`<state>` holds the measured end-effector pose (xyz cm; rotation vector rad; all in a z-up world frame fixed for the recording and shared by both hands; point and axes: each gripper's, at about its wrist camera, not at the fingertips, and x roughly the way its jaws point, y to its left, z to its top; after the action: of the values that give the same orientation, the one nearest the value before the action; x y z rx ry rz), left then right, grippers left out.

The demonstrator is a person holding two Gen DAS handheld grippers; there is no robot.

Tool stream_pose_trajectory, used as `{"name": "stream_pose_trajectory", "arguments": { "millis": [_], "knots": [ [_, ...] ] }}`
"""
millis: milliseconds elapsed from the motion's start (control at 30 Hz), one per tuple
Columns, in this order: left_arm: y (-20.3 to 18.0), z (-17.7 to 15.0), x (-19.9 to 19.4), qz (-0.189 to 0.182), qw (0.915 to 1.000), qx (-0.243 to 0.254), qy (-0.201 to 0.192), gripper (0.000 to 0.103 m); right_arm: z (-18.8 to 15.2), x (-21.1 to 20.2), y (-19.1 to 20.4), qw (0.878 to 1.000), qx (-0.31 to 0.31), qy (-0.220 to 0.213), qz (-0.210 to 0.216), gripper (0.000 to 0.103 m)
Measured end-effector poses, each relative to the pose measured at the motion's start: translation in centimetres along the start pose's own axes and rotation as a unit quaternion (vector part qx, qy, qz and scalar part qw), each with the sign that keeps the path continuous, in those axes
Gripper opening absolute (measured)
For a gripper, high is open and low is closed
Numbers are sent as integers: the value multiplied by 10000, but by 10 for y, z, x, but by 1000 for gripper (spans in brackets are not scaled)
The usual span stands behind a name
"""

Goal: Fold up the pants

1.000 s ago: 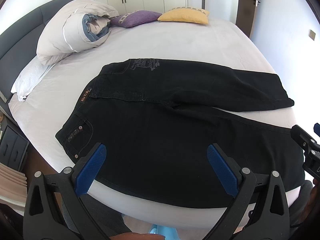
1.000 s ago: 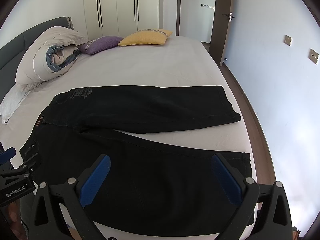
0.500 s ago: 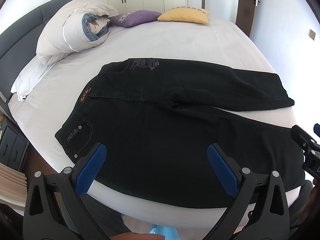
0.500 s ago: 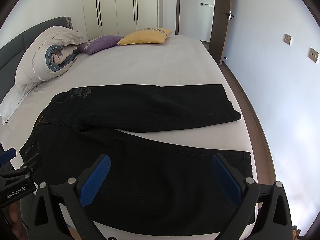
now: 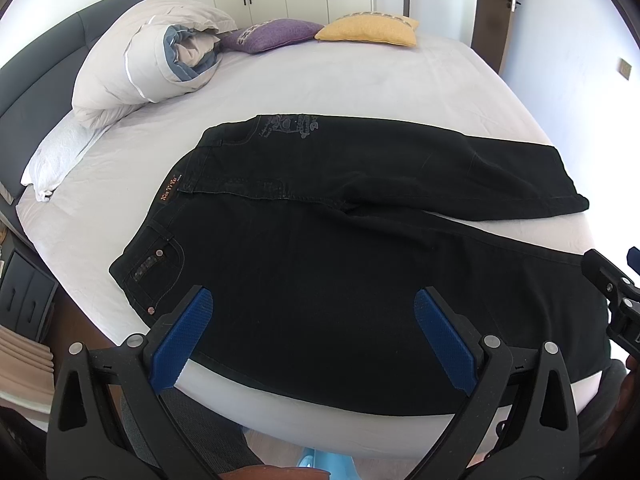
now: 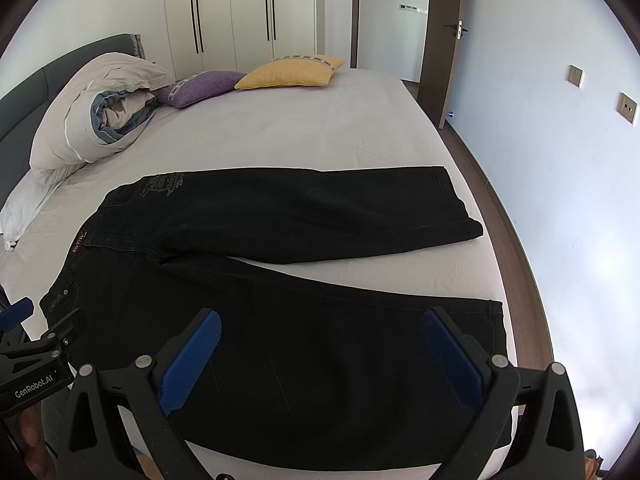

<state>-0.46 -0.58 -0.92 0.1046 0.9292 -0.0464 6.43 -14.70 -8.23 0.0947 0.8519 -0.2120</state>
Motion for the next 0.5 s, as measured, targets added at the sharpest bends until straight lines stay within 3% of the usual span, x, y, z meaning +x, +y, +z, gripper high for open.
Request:
{"name": "stream_pose_trajectory", "arguments": {
  "millis": [333,500],
  "knots": [
    [13,2,8,-188,9996,-226,41,103,-4,2,3,9999,-34,-11,151,103],
    [56,26,29,-840,9923,-912,38,103,12,5,7,9968,-362,-131,698,103]
  ]
}}
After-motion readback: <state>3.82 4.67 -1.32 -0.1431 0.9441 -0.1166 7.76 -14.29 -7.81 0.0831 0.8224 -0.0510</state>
